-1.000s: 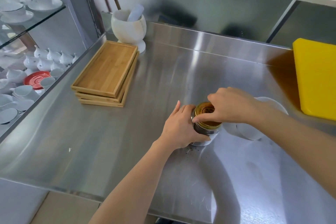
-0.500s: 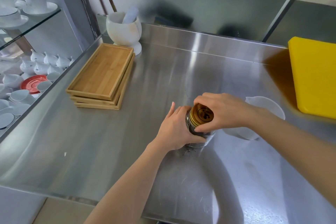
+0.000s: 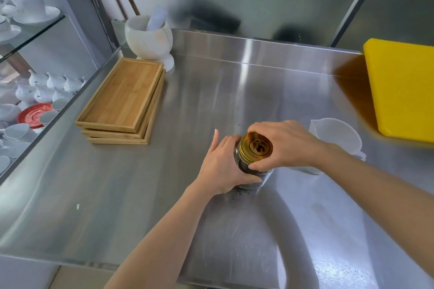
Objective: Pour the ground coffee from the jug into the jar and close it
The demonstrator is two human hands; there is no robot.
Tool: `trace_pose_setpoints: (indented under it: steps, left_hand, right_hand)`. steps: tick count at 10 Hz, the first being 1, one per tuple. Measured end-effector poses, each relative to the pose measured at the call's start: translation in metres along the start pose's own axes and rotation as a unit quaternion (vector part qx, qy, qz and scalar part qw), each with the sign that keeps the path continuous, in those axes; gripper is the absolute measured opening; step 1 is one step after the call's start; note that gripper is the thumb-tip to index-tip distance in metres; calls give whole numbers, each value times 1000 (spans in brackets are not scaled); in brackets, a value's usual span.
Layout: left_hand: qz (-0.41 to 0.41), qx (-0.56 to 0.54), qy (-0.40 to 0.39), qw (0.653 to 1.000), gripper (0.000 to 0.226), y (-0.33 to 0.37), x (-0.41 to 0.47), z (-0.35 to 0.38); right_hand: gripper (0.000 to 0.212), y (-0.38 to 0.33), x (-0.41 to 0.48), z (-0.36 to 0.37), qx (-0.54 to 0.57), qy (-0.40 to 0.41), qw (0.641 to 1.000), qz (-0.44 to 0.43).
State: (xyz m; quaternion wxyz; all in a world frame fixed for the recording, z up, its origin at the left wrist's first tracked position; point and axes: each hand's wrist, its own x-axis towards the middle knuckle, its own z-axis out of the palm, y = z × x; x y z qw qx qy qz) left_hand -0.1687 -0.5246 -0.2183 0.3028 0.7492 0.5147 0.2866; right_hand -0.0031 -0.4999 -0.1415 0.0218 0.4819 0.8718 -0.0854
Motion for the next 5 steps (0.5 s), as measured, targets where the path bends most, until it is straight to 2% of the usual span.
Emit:
trace_pose_setpoints:
  steps: [4, 5]
  left_hand:
    - [-12, -29, -46, 998, 80, 2, -1, -10]
    - [-28, -8, -75, 997, 97, 6, -1, -19]
  right_hand:
    - [65, -9, -8, -4, 8, -4, 999, 47]
    - [81, -9, -14, -6, 11, 0, 997, 80]
